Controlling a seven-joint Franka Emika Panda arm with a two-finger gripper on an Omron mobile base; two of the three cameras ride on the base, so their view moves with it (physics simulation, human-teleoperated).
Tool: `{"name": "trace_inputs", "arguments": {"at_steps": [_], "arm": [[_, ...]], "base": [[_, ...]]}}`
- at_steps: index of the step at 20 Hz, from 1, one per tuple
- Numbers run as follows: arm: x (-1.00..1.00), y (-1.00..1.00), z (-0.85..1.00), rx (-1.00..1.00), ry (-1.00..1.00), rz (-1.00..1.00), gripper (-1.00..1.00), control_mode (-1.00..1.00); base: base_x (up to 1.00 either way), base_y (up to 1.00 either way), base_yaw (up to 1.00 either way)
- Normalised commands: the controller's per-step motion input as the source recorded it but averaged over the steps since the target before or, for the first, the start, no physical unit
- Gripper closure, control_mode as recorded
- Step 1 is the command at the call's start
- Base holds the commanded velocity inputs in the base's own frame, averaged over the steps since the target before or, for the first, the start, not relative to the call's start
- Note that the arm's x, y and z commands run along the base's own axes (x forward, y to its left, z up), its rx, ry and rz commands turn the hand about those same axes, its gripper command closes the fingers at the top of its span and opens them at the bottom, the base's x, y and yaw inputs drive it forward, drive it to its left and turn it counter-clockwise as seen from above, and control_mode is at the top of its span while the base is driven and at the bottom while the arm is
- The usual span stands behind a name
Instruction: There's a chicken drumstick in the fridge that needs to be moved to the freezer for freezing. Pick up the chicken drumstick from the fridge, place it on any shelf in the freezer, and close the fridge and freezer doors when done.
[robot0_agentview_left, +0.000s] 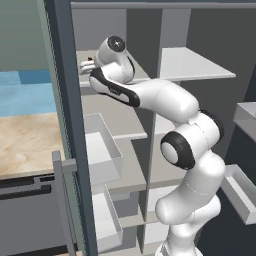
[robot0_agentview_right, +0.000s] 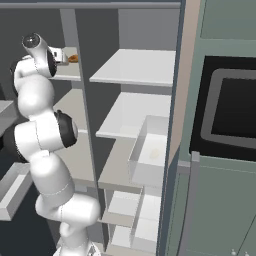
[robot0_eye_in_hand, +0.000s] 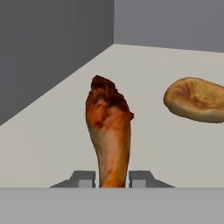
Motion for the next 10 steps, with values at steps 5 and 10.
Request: {"name": "trace_inputs", "arguments": {"at_steps": [5,10], "arm": [[-0.01,-0.08,0.00,0.00,-0.03,0.00,-1.00,-1.00],[-0.21,-0.17,0.00,0.01,-0.06,0.00,-1.00,-1.00]], "base": [[0.00,0.00,0.00],[0.00,0.00,0.00]]}}
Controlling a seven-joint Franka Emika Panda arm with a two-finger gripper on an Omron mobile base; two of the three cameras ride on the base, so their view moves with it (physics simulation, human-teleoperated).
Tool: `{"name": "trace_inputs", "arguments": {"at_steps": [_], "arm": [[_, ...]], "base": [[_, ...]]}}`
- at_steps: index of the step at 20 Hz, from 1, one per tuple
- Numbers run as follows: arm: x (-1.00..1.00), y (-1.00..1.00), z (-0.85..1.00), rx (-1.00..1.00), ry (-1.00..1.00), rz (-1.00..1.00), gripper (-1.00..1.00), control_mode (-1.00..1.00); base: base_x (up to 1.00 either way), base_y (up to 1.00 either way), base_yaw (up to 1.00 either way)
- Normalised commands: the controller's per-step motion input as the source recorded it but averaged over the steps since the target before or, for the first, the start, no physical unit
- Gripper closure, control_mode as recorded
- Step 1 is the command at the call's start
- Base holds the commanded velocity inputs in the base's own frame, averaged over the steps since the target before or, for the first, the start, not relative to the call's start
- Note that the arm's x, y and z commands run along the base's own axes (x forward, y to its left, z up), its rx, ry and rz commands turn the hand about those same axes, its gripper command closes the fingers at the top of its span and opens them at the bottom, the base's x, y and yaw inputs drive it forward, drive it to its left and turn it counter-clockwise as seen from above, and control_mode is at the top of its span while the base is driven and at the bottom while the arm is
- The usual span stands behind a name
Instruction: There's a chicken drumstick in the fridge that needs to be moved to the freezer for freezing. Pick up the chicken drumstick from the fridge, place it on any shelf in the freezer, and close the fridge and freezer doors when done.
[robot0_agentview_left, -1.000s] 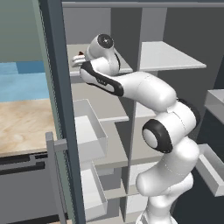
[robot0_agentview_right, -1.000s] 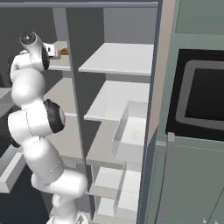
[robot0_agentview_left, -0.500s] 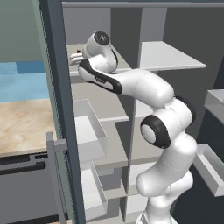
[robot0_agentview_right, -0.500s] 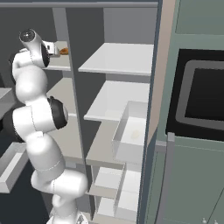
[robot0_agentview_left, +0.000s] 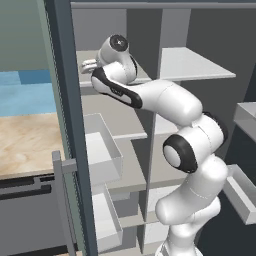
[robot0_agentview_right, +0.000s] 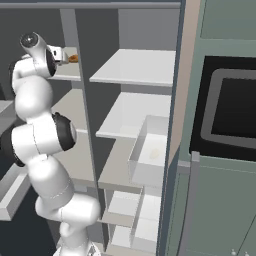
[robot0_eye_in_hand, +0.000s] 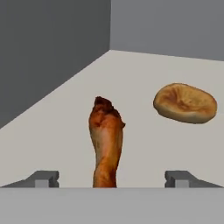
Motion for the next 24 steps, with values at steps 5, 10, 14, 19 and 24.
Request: {"name": "trace_inputs", "arguments": {"at_steps": [5,10,14,19,24], "arm": [[-0.26,-0.27,0.00,0.06,-0.04,0.00,-1.00,-1.00],[-0.43,-0.37,0.00,0.05,0.00,0.00,-1.00,-1.00],[-0.64,-0.26,0.02,0.00,0.01,0.00,-1.00,-1.00],[-0.85,0.00,0.31,-0.02,0.03,-0.01,-1.00,-1.00],[-0.80,-0.04,0.18,-0.04,0.09,-0.01,-1.00,-1.00]], "base": [[0.00,0.00,0.00],[0.00,0.00,0.00],[0.00,0.00,0.00],[0.00,0.00,0.00],[0.00,0.00,0.00]]}}
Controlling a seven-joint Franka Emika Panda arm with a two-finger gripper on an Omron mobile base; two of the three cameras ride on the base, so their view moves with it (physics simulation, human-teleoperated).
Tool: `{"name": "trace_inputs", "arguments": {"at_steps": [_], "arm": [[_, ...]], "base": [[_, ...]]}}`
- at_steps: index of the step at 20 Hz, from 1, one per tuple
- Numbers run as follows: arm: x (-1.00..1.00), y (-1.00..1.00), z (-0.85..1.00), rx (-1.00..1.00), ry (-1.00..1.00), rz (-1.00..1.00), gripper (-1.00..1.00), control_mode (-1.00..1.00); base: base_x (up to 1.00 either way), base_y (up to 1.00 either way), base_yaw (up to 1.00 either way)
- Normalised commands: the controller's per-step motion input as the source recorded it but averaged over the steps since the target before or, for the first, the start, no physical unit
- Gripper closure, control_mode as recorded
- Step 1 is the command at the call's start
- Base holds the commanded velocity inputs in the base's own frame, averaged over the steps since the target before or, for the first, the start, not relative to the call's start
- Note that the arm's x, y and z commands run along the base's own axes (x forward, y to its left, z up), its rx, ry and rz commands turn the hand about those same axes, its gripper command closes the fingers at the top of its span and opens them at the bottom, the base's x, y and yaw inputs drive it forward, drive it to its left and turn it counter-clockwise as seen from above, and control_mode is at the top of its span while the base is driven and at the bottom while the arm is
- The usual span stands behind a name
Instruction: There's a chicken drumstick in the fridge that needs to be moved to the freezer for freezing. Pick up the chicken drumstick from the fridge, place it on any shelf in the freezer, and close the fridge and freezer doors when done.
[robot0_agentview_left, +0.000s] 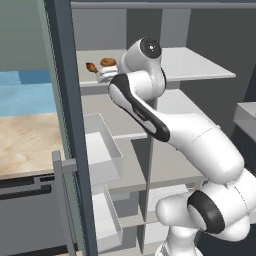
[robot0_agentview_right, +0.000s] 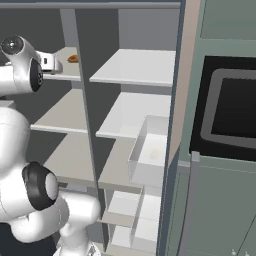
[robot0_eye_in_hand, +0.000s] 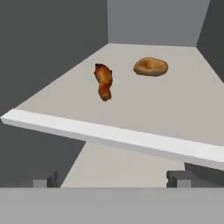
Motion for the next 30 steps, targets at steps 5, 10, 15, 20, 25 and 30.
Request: {"name": "trace_inputs", "arguments": {"at_steps": [5,10,15,20,25,30], "arm": [[-0.73,-0.14,0.18,-0.03,0.04,-0.02,-1.00,-1.00],[-0.59,-0.33,0.00,0.00,-0.01,-0.02,-1.00,-1.00],[-0.25,-0.48,-0.03,0.00,-0.07,-0.04,-1.00,-1.00],[-0.28,-0.57,0.00,0.00,-0.05,-0.04,-1.00,-1.00],[-0.34,-0.36,0.00,0.00,0.00,-0.06,-1.00,-1.00],[-0.29,-0.41,0.00,0.00,0.00,-0.07,-1.00,-1.00]], "base": [[0.00,0.00,0.00],[0.00,0.00,0.00],[0.00,0.00,0.00],[0.00,0.00,0.00],[0.00,0.00,0.00],[0.00,0.00,0.00]]}}
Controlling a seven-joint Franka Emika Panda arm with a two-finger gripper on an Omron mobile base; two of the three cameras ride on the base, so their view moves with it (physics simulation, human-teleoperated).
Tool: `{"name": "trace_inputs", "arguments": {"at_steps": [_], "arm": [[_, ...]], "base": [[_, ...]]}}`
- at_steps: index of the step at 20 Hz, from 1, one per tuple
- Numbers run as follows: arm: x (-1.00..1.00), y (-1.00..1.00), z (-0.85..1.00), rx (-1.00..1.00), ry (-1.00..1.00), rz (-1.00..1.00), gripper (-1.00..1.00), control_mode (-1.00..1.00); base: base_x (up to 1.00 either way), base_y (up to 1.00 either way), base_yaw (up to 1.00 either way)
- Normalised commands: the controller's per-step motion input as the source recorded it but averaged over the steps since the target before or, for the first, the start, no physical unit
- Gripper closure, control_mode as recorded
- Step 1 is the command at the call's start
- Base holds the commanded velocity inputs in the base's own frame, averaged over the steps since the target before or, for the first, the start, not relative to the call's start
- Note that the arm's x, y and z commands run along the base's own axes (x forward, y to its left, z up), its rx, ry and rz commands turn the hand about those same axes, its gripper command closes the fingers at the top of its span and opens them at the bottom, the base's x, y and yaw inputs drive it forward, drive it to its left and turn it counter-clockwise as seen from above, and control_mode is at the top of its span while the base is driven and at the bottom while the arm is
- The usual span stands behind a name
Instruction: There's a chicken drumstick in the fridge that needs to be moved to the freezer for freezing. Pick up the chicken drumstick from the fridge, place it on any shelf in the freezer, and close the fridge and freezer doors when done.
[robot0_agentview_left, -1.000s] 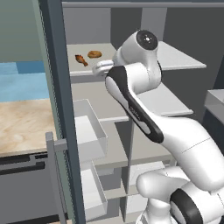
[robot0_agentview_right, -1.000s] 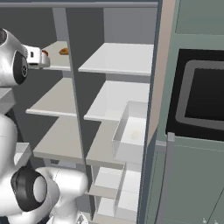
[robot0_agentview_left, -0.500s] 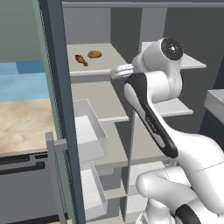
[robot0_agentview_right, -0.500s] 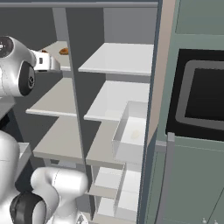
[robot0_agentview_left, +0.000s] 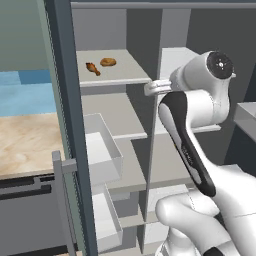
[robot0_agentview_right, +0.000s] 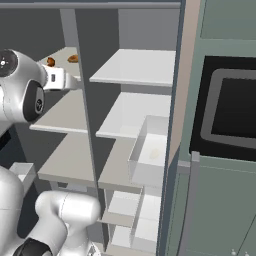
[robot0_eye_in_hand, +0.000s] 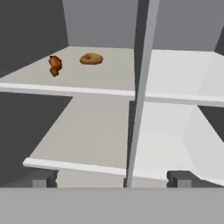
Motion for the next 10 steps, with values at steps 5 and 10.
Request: {"name": "trace_inputs", "arguments": {"at_steps": [5,10], "arm": [[-0.09,-0.22,0.00,0.00,0.00,-0.07,-1.00,-1.00],[-0.26,-0.38,0.00,0.00,0.00,0.00,-1.00,-1.00]], "base": [[0.00,0.00,0.00],[0.00,0.00,0.00]]}}
